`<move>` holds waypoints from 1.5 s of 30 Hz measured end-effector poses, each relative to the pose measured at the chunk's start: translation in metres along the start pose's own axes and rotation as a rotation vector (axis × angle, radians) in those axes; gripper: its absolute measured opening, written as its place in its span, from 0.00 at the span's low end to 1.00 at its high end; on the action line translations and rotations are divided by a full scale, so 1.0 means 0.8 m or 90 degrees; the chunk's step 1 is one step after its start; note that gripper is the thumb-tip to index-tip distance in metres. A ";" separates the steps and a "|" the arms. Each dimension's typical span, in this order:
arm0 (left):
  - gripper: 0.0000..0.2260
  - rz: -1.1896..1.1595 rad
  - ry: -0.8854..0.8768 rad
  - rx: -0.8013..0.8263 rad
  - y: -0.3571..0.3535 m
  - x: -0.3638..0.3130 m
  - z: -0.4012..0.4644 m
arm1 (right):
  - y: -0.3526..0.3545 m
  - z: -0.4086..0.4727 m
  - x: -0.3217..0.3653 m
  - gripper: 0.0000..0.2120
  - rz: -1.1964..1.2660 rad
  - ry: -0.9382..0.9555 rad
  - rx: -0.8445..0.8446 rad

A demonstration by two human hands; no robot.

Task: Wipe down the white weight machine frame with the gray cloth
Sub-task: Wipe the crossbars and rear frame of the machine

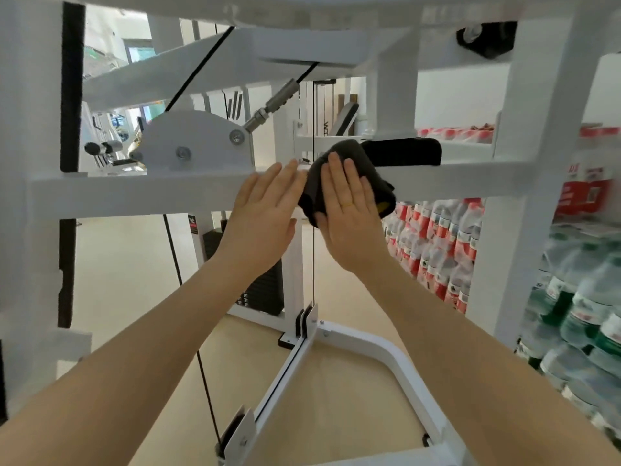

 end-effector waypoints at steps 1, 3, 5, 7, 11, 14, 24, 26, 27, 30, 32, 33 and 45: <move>0.30 -0.012 0.005 0.002 -0.004 -0.005 0.001 | -0.001 -0.002 -0.007 0.26 -0.021 0.030 0.007; 0.31 -0.025 0.015 0.006 -0.009 -0.011 0.004 | -0.002 -0.010 -0.034 0.27 -0.073 0.060 0.014; 0.31 -0.014 -0.010 0.012 -0.012 -0.020 0.011 | 0.002 -0.022 -0.081 0.30 -0.080 -0.018 0.026; 0.31 -0.002 -0.043 0.021 -0.015 -0.032 0.021 | 0.010 -0.037 -0.129 0.31 -0.076 -0.107 0.034; 0.30 0.004 -0.021 0.026 -0.026 -0.045 0.030 | 0.015 -0.043 -0.160 0.28 -0.074 -0.125 0.040; 0.30 0.010 -0.016 0.009 -0.028 -0.047 0.030 | 0.010 -0.039 -0.130 0.28 -0.042 -0.164 0.012; 0.31 0.081 0.063 0.024 -0.035 -0.064 0.034 | 0.006 -0.051 -0.156 0.31 -0.081 -0.015 0.065; 0.29 0.076 0.087 -0.001 -0.035 -0.073 0.040 | 0.018 -0.065 -0.210 0.31 -0.072 -0.134 0.081; 0.29 0.068 0.094 -0.015 -0.034 -0.075 0.044 | 0.024 -0.069 -0.231 0.31 -0.069 -0.187 0.087; 0.28 0.067 0.089 -0.039 -0.032 -0.077 0.048 | 0.031 -0.064 -0.248 0.28 -0.029 -0.271 0.098; 0.28 0.059 0.093 -0.036 -0.032 -0.077 0.047 | 0.034 -0.054 -0.239 0.27 0.067 -0.331 0.067; 0.28 0.052 0.097 -0.034 -0.031 -0.077 0.046 | 0.036 -0.049 -0.234 0.26 0.120 -0.364 0.044; 0.25 0.010 0.098 -0.011 -0.014 -0.076 0.046 | 0.073 -0.003 -0.219 0.04 0.386 -0.530 -0.078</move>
Point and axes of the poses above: each hand's wrist, its own z-axis towards the middle knuckle, its own y-axis out of the back of the hand, x = y × z, the point moved 5 cm from there along z, towards the middle knuckle, and after that the axes turned 8 degrees about -y, right-handed, at the moved point
